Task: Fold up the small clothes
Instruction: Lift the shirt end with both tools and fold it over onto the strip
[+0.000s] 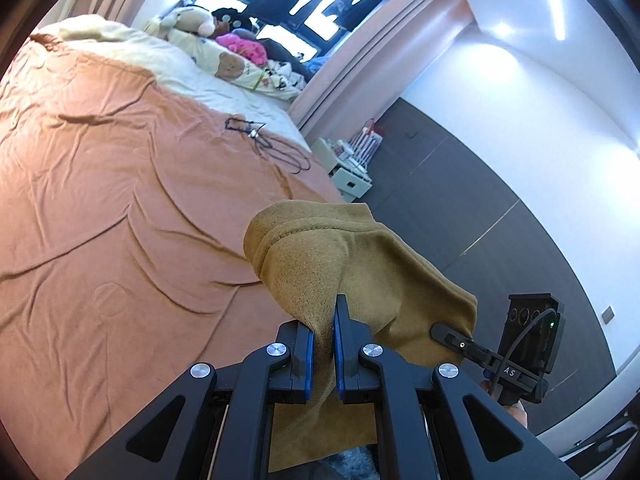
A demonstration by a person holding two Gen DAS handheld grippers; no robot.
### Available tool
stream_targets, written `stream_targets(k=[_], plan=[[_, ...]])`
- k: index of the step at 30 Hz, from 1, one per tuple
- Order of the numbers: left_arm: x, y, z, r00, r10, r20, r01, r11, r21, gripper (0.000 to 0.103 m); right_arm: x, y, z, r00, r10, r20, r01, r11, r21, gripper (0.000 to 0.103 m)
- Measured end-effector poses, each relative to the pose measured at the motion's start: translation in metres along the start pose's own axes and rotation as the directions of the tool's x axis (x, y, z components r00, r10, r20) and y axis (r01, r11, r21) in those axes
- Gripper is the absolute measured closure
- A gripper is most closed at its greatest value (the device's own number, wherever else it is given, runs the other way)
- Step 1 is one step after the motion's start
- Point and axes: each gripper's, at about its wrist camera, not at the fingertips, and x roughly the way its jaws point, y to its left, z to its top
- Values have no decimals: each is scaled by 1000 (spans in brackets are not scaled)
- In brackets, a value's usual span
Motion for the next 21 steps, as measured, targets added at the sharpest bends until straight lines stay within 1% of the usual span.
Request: stream_targets(k=[6,11,16,21], plan=[[-17,-34,-7,1000,-14,21,13,999,46,95,-41,16,-15,999,-13,42,15,999,-32,91],[-27,-61,-11,999,-43,30,41,996,81,95,-71,20,-23,997,-23,75,27,998,-49,91],[-28,-94,-16,997,-69,22,66,991,121,95,-100,22,-34,993,-39,107,45,997,-58,92],[-19,-126,-20,993,-121,-1,120,982,146,96,-122,20,-37,990,-61,128,68,996,-53,92]])
